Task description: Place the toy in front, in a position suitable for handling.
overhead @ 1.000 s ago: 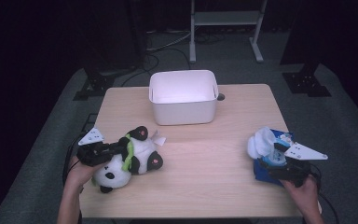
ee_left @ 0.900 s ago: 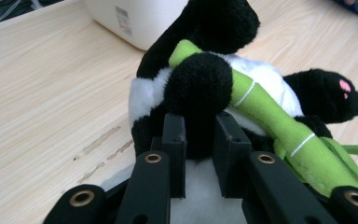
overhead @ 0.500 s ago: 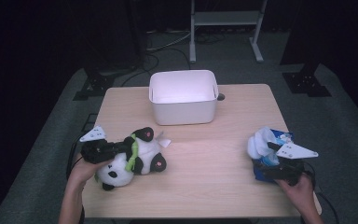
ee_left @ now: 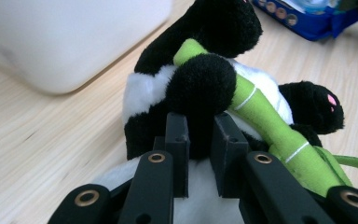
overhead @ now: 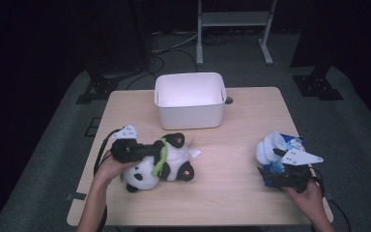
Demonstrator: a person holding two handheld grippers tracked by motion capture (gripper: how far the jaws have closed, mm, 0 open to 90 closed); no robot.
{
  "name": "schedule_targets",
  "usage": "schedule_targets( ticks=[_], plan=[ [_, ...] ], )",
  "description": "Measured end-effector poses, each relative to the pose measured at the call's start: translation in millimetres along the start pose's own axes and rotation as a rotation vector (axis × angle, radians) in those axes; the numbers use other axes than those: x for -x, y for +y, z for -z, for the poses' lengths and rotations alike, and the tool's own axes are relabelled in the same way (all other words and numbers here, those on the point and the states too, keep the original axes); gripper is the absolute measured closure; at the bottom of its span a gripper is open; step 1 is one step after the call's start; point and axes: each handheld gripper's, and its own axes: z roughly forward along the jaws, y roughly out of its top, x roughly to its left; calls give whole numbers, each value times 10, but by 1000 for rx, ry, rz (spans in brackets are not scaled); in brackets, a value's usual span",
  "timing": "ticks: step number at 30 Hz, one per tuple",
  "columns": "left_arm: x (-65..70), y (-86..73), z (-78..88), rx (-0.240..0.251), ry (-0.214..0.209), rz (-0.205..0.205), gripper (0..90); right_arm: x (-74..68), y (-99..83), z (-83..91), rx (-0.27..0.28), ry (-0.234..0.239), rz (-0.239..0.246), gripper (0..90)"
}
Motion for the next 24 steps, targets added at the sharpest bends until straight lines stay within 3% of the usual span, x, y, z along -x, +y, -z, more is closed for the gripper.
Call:
schedule_targets(
  ticks=[12, 24],
  plan=[
    [296, 367, -529, -42, -107, -79, 777, 61, -53, 42, -5, 5, -12, 122],
    [560, 595, -875, -72, -185, -134, 772, 72, -43, 39, 2, 8, -13, 122]
  ],
)
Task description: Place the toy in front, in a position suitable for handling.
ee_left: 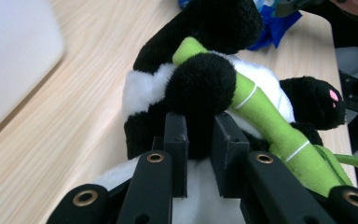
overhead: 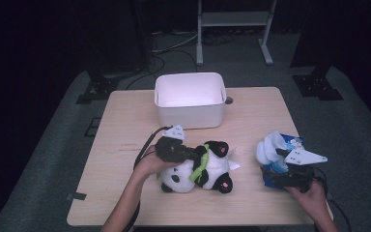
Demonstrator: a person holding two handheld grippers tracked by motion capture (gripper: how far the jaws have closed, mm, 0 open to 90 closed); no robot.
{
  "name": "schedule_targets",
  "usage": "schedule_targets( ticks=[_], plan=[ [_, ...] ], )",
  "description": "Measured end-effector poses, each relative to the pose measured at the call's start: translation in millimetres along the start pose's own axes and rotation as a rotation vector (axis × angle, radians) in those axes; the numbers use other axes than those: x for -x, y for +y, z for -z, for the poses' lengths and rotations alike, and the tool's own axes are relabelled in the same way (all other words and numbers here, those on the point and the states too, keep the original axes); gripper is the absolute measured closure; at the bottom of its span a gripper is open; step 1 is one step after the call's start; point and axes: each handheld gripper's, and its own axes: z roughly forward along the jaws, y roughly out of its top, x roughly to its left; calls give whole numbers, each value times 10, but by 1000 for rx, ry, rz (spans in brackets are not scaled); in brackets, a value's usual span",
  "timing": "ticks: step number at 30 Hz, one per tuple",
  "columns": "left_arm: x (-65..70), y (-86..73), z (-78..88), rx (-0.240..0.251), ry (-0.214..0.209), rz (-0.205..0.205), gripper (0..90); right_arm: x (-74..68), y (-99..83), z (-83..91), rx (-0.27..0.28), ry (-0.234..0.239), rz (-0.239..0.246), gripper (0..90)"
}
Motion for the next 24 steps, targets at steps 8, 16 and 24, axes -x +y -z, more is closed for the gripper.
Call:
schedule_targets(
  ticks=[8, 16, 24],
  plan=[
    [82, 77, -120, 1, -28, -14, 761, 3, -4, -9, -10, 4, -2, 122],
    [87, 117, -86, -17, -41, -16, 649, 25, -30, -4, -10, 3, -14, 122],
    [84, 140, 68, 9, -22, -30, 564, 34, -41, 9, -8, 0, -20, 122]
  ],
)
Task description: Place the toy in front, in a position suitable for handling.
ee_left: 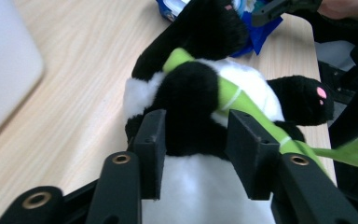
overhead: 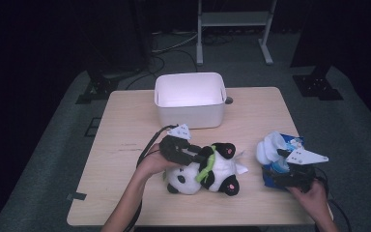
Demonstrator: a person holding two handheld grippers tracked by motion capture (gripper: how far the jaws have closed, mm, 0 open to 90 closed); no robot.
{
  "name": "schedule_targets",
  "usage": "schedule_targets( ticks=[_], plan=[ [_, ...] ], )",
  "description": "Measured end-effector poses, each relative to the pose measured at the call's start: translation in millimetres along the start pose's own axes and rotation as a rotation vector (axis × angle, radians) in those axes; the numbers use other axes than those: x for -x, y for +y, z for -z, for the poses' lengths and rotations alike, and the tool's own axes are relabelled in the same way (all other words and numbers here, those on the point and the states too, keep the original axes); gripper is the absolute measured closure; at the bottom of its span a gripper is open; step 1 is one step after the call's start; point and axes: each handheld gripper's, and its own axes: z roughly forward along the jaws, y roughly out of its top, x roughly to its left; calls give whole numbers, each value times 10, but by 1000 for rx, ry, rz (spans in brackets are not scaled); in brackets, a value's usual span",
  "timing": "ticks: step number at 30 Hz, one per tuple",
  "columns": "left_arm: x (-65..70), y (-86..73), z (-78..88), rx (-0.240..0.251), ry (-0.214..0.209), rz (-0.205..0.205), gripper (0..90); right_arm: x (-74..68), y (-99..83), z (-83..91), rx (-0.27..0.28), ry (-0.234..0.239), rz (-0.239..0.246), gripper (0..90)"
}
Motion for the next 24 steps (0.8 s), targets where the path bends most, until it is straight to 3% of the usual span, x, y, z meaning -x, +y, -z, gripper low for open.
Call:
schedule_targets(
  ticks=[7, 13, 17, 24],
  plan=[
    [-25, -84, 252, 7, 48, -4, 536, -4, 1, -3, -4, 11, 2, 122],
    [-23, -199, 395, 19, 63, 10, 519, -2, 5, -4, -4, 19, -6, 122],
    [-11, -324, 487, 9, 85, 17, 503, 19, 2, 13, -6, 47, -28, 123],
    [-36, -593, 596, 3, 106, 62, 471, 83, 28, 69, -16, 51, -50, 127]
  ],
)
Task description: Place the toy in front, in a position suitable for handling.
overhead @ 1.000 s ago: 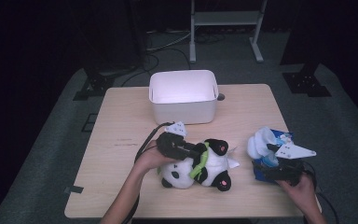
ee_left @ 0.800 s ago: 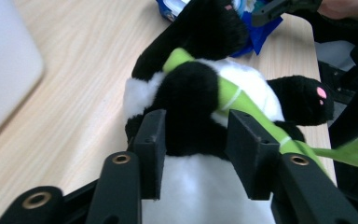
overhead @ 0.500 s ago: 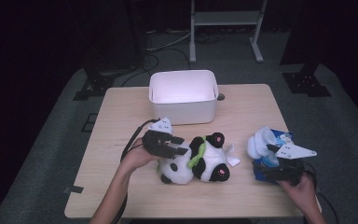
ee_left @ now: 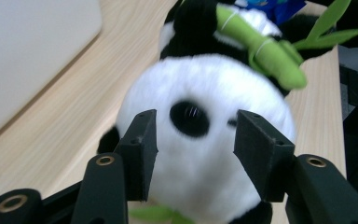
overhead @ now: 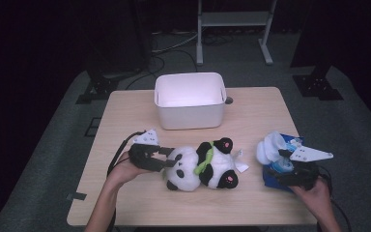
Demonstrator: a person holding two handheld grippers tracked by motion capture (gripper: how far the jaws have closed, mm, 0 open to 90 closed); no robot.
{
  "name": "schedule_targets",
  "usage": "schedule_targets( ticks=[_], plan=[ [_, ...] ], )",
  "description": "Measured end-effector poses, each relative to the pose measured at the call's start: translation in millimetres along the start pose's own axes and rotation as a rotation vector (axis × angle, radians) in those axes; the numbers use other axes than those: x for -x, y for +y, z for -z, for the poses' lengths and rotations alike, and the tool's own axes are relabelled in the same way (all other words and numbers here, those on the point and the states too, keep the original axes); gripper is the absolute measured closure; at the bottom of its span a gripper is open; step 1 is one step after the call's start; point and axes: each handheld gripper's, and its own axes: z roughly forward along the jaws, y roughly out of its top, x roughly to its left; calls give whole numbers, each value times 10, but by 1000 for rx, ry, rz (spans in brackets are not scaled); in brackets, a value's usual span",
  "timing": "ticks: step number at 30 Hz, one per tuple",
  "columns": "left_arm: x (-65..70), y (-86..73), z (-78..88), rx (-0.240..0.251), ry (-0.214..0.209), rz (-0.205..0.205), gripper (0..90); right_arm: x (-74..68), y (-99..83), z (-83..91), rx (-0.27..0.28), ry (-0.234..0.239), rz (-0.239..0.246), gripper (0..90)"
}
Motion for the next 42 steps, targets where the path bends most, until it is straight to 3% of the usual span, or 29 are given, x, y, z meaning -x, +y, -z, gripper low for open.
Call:
schedule_targets(
  ticks=[3, 6, 11, 17, 18, 19, 20, 21, 22, 23, 25, 27, 33, 42],
  plan=[
    [-13, -62, 2, -2, 7, 7, 449, 32, 15, 18, -13, -7, -11, 127],
    [-28, -108, -10, -23, 12, 9, 420, 122, 51, 32, -58, -17, -10, 157],
    [-27, -156, -44, -31, -5, 8, 388, 213, 130, 10, -93, 0, 4, 221],
    [-16, -183, -66, -28, -13, 6, 351, 424, 280, -121, -171, -10, 20, 270],
    [-14, -189, -76, -27, -12, 3, 341, 462, 292, -154, -187, -11, 18, 305],
    [-12, -194, -87, -32, -16, 2, 313, 528, 290, -228, -241, -20, 30, 326],
    [-9, -202, -102, -33, -19, 2, 313, 528, 290, -228, -241, -20, 30, 333],
    [-9, -209, -115, -39, -18, -5, 287, 582, 257, -284, -287, -19, 29, 453],
    [-6, -218, -129, -43, -20, -5, 287, 582, 257, -284, -287, -19, 29, 453],
    [-6, -235, -150, -47, -24, -8, 269, 596, 206, -311, -301, -23, 22, 524],
    [-8, -247, -163, -47, -26, -7, 262, 594, 183, -318, -304, -19, 19, 549],
    [-16, -267, -178, -38, -31, 4, 258, 556, 134, -293, -278, -25, 21, 674],
    [5, -266, -181, -38, -24, -4, 258, 519, 172, -255, -292, -8, 27, 805],
    [3, -283, -184, -30, -27, -8, 253, 510, 281, -176, -281, 25, 5, 856]
  ],
)
